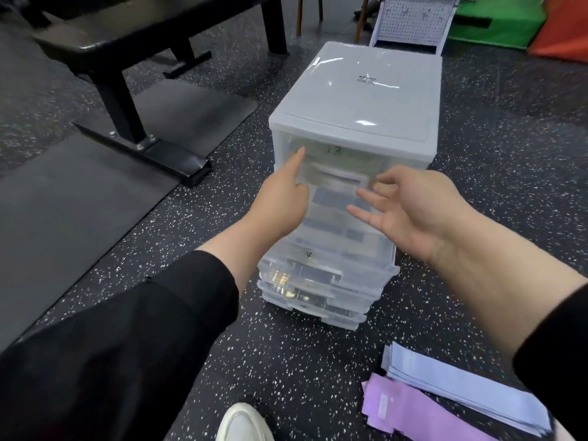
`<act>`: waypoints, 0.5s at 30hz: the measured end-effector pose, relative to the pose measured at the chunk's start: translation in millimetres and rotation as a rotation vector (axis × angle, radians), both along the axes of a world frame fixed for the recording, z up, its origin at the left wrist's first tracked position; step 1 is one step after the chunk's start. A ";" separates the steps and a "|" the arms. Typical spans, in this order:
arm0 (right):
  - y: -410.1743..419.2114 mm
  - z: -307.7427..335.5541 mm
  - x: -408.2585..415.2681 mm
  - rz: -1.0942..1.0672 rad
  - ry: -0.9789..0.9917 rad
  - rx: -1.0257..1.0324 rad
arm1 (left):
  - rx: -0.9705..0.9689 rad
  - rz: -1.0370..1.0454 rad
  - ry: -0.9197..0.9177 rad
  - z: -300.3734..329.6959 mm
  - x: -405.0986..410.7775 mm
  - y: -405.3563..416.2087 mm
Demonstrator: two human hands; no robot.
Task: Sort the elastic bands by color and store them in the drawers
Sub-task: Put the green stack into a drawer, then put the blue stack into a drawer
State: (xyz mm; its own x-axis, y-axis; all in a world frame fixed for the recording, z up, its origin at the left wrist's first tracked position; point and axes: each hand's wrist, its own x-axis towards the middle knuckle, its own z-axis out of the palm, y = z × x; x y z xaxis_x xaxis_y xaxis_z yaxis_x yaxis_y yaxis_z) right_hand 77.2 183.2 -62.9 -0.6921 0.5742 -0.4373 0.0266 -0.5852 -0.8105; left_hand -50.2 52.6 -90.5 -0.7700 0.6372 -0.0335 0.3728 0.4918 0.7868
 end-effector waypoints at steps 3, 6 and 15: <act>-0.5 3.2 3.3 0.018 -0.021 -0.016 | -0.019 0.004 0.015 0.9 1.7 -0.3; 5.4 5.7 20.8 0.055 -0.030 0.018 | -0.018 0.091 0.135 4.4 10.3 -3.3; 41.8 -11.8 159.1 0.139 -0.410 0.606 | -0.063 -0.441 0.627 68.8 117.6 18.8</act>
State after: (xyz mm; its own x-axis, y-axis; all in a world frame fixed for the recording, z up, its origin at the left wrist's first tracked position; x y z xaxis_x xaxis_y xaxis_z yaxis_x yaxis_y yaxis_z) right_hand 236.3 225.0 -74.7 -0.6254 0.7157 -0.3109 0.4378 -0.0080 -0.8990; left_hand 67.3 71.4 -21.7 -0.3323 0.9010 0.2790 0.9118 0.2312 0.3393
